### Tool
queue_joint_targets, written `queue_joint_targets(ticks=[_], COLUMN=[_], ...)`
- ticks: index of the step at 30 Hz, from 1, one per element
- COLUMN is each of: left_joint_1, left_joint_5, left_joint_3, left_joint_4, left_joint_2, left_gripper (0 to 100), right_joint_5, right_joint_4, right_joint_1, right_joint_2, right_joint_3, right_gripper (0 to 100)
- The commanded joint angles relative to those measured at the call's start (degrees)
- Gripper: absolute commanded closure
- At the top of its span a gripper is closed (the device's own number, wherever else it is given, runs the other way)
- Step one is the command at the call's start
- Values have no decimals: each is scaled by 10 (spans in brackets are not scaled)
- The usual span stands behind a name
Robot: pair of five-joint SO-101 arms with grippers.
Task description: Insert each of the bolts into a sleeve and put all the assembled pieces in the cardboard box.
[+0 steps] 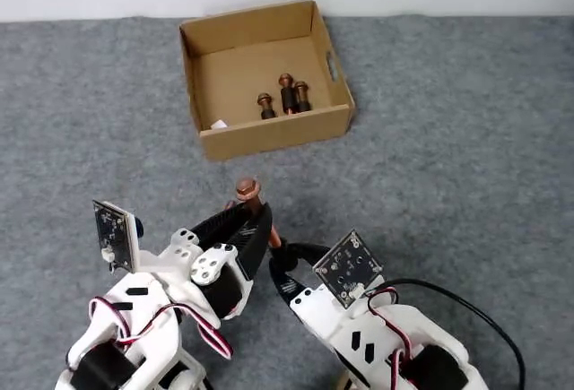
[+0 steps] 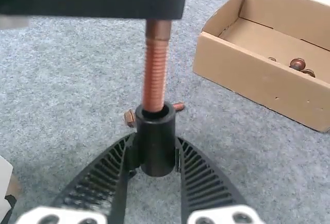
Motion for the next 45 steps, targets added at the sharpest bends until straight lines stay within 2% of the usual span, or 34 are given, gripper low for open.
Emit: queue_joint_targets(ticks=[1,10,16,19,27,32,35,39,45], left_joint_1=[33,40,-21,-23,102,112,111,91,-6], left_joint_5=[5,-21,-24,-38,-39,-49,-86,-97,-140], left_joint_3=[9,50,45,40,13,15,13,-1,-60], left_joint_4=[-2,-14,-31,-21,75,109,141,199,232], left_joint_2=[-5,-6,-6,-6,-6,-6,-4,-1,-1], left_gripper=[994,994,994,994,994,990,903,756,754], right_joint_5=[4,5,5,5,5,6,6,6,6], right_joint_4=[-17,-16,-15,-15,-15,-15,-15,-15,-19], right_joint_1=[5,5,5,5,5,5,5,5,22], right_joint_2=[-1,-3,-3,-3,-3,-3,-3,-3,-3], right_joint_3=[-5,-7,-7,-7,-8,-9,-9,-9,-9], right_gripper=[990,990,990,990,990,990,990,990,990])
